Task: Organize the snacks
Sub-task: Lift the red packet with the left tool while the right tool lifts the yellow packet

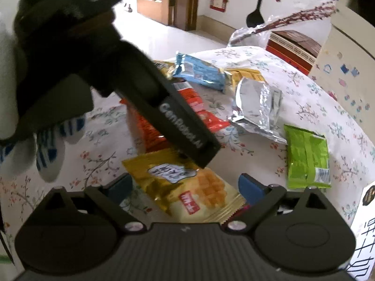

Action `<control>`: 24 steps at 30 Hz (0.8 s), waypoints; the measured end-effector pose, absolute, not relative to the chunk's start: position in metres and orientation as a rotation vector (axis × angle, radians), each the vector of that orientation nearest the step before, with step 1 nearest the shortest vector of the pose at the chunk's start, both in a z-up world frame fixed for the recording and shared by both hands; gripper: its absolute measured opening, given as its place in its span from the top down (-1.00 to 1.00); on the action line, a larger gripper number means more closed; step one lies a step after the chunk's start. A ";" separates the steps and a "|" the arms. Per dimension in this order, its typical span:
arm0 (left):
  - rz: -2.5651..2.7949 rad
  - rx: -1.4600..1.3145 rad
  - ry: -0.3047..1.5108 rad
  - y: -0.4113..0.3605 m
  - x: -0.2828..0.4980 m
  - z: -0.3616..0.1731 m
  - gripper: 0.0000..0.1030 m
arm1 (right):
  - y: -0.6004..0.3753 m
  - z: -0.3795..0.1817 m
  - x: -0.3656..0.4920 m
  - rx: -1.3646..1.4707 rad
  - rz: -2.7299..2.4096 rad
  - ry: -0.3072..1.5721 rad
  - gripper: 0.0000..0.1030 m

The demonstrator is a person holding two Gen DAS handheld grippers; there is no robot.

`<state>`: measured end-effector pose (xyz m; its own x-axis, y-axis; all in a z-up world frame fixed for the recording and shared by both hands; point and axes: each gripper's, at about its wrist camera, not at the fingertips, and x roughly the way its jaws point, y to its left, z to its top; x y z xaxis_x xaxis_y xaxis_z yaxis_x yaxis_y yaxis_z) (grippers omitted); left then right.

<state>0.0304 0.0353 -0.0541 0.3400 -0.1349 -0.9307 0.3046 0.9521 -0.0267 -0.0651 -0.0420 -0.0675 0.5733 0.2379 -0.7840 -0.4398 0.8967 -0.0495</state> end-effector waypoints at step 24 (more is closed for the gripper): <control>-0.361 0.031 1.125 0.047 0.023 -0.025 -0.57 | -0.042 -0.043 -0.077 -0.224 0.361 0.877 0.18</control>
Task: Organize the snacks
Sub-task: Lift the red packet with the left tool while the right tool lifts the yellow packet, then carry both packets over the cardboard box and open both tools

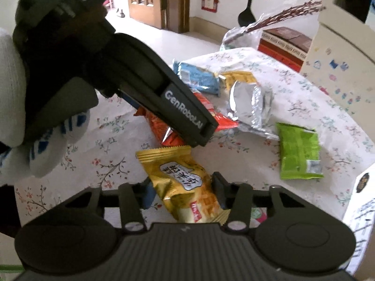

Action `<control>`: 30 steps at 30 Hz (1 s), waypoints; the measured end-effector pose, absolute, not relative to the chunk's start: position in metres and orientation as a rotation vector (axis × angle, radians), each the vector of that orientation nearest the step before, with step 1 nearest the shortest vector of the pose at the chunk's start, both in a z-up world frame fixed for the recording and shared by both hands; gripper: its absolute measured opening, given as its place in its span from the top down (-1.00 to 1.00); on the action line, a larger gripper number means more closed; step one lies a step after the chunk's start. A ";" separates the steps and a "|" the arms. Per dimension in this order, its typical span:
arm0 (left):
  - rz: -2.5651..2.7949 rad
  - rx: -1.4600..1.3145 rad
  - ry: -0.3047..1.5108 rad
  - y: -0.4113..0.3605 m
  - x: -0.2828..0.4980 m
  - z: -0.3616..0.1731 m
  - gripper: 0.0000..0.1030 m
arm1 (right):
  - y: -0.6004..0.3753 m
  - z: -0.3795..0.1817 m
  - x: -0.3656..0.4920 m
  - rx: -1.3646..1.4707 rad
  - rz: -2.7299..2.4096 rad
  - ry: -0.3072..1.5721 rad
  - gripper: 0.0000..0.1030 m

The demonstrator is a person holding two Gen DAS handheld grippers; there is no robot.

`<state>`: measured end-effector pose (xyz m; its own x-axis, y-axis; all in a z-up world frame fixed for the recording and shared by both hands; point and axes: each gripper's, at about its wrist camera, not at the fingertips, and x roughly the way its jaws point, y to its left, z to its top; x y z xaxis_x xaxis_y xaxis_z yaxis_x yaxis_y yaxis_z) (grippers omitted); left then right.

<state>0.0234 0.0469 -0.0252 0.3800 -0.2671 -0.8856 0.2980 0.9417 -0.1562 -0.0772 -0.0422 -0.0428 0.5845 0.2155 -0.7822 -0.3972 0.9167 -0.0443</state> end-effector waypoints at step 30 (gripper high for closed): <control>-0.417 -0.032 0.944 0.035 -0.011 0.045 -0.57 | -0.089 0.055 -0.146 0.011 0.131 0.604 0.39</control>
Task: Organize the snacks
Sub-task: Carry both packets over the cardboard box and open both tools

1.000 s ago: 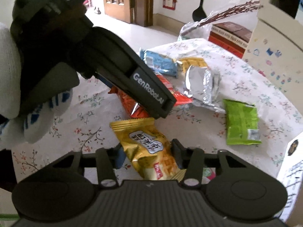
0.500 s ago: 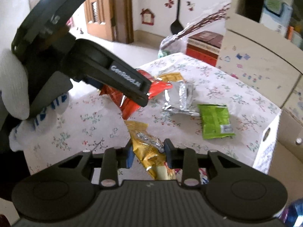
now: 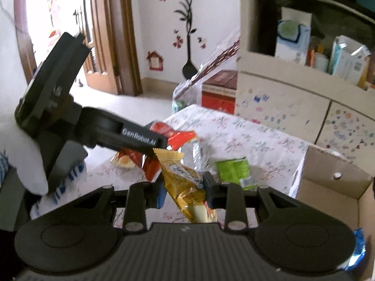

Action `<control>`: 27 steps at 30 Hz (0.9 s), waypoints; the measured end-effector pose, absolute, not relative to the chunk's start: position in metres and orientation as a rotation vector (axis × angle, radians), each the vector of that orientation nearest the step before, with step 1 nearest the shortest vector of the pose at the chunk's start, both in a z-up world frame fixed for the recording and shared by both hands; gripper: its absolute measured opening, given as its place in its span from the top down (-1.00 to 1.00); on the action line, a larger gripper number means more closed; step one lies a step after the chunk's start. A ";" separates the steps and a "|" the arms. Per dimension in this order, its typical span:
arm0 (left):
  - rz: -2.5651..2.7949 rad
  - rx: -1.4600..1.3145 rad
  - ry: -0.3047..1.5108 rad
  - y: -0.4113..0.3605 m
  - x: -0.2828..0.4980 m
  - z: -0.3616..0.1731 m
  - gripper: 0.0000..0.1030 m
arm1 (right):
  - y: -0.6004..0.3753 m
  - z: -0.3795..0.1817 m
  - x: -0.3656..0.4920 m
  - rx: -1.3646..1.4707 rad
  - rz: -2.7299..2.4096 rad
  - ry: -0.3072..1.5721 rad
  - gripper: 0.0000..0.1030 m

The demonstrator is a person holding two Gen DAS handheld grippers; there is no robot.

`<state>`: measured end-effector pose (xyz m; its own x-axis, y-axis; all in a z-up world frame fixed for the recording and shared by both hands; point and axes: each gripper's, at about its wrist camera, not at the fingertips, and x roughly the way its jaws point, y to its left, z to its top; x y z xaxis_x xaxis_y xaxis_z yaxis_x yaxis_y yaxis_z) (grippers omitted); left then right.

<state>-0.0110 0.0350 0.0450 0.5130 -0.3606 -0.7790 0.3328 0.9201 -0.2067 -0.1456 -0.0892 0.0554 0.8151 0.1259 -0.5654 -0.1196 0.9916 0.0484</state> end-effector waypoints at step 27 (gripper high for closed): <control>-0.627 0.002 0.843 -0.054 -0.053 0.076 -0.57 | -0.188 0.118 -0.207 0.216 -0.153 0.384 0.39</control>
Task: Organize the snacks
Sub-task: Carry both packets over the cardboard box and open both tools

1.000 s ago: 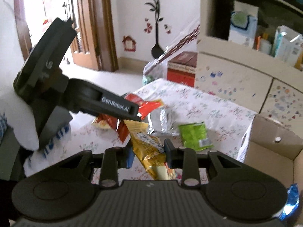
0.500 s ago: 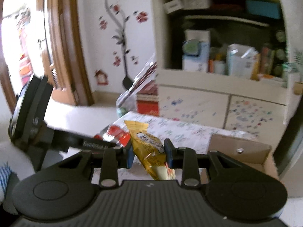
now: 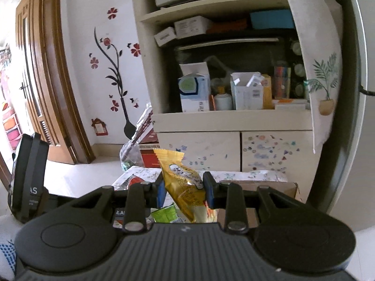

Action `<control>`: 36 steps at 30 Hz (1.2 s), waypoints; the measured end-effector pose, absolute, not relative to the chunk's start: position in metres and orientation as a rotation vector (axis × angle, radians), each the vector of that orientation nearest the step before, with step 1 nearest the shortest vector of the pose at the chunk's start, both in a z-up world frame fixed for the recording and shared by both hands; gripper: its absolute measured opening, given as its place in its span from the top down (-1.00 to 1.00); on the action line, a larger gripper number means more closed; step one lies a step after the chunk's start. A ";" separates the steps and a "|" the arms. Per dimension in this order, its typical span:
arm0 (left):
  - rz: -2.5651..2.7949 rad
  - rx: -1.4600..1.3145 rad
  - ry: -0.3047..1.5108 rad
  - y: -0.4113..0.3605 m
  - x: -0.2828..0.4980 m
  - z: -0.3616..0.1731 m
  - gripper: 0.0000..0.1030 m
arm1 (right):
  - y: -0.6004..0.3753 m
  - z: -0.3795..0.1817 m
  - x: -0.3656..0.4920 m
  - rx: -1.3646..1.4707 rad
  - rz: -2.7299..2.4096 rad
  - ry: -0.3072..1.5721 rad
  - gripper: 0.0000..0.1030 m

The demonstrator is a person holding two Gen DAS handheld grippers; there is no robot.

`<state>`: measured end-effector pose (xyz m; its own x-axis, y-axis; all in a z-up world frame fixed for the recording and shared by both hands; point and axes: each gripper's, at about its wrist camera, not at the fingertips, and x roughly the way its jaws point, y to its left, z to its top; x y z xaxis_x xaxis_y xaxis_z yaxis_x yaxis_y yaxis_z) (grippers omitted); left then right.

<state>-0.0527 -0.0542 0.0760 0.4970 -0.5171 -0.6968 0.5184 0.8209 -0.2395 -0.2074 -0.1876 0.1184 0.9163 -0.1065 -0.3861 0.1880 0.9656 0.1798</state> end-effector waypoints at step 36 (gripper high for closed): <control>-0.779 0.055 0.814 -0.151 -0.080 0.062 -0.95 | -0.278 0.080 -0.231 0.632 -0.466 0.358 -0.58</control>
<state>-0.0797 -0.1510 0.0622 0.4296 -0.6037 -0.6715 0.6440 0.7262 -0.2408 -0.2308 -0.2784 0.0803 0.8380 -0.3036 -0.4535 0.5162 0.7104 0.4783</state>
